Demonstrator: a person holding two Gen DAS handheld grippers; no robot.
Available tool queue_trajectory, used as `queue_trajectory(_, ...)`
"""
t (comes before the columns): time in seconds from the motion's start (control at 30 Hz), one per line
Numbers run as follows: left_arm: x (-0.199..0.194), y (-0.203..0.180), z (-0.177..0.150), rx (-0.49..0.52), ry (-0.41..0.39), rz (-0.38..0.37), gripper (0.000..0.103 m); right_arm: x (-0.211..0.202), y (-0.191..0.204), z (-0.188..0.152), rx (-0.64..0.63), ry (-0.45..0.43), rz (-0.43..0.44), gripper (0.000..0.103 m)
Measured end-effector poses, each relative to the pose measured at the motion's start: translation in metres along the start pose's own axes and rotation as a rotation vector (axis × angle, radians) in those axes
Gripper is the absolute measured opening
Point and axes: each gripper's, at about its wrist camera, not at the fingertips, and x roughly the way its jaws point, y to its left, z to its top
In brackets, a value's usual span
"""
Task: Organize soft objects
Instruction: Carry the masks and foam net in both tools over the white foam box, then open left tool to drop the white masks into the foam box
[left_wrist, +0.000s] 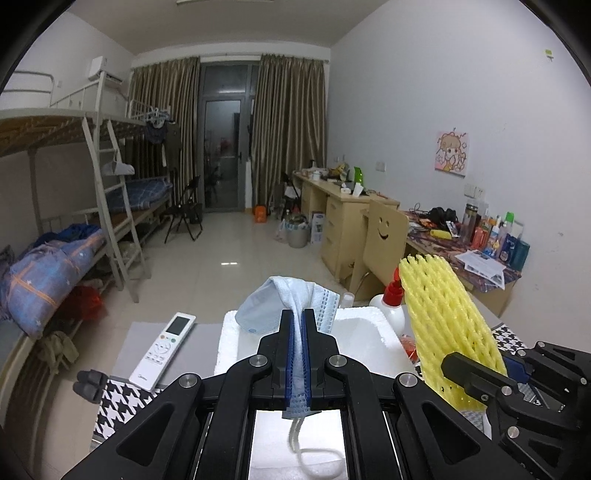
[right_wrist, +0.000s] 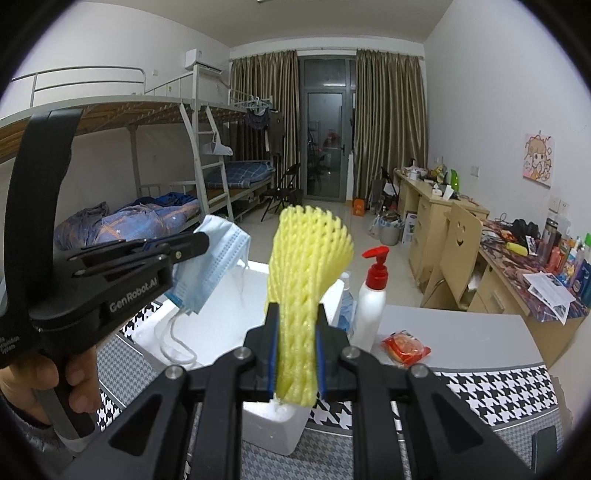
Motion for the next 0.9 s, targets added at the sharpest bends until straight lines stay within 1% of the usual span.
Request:
queue_trajectory(0.17,0.010,0.002,-0.001,0.002,0.026,-0.010,0.004,0.011,-0.002,0.001,0.010,0.021,0.001,0.019)
queue_trajectory(0.3,0.022,0.004,-0.004,0.001,0.068,-0.010,0.006,0.015,-0.002,0.004,0.008,0.029,-0.002,0.019)
queue_trajectory(0.33,0.024,0.004,-0.005,0.003,0.078,-0.005,0.010,0.015,0.000,0.004,0.009,0.029,-0.002,0.019)
queue_trajectory(0.37,0.027,0.005,-0.006,-0.002,0.091,-0.003,0.020,0.015,0.000,0.004,0.007,0.029,-0.001,0.019)
queue_trajectory(0.4,0.028,0.007,-0.006,-0.010,0.099,-0.005,0.027,0.016,0.000,0.004,0.006,0.029,0.000,0.019)
queue_trajectory(0.47,0.028,0.012,-0.006,-0.040,0.096,-0.006,0.064,0.017,0.000,0.005,0.007,0.029,0.001,0.019)
queue_trajectory(0.53,0.026,0.015,-0.005,-0.052,0.079,0.002,0.079,0.017,0.000,0.005,0.007,0.029,0.002,0.019)
queue_trajectory(0.57,0.025,0.016,-0.005,-0.052,0.075,0.005,0.082,0.018,0.000,0.006,0.007,0.027,0.003,0.019)
queue_trajectory(0.6,0.023,0.017,-0.004,-0.053,0.072,0.003,0.083,0.018,0.000,0.007,0.009,0.024,0.002,0.019)
queue_trajectory(0.63,0.021,0.018,-0.003,-0.058,0.067,-0.002,0.087,0.018,-0.001,0.007,0.011,0.023,0.002,0.019)
queue_trajectory(0.67,0.021,0.019,-0.002,-0.059,0.065,-0.002,0.092,0.018,-0.001,0.007,0.014,0.022,0.003,0.019)
queue_trajectory(0.73,0.017,0.019,-0.001,-0.051,0.044,0.016,0.100,0.020,-0.002,0.007,0.012,0.022,0.003,0.019)
queue_trajectory(0.77,0.015,0.018,0.000,-0.046,0.035,0.025,0.102,0.021,-0.002,0.007,0.012,0.022,0.001,0.019)
queue_trajectory(0.9,0.011,0.017,-0.003,-0.025,0.029,0.049,0.102,0.026,-0.001,0.005,0.010,0.032,0.004,0.019)
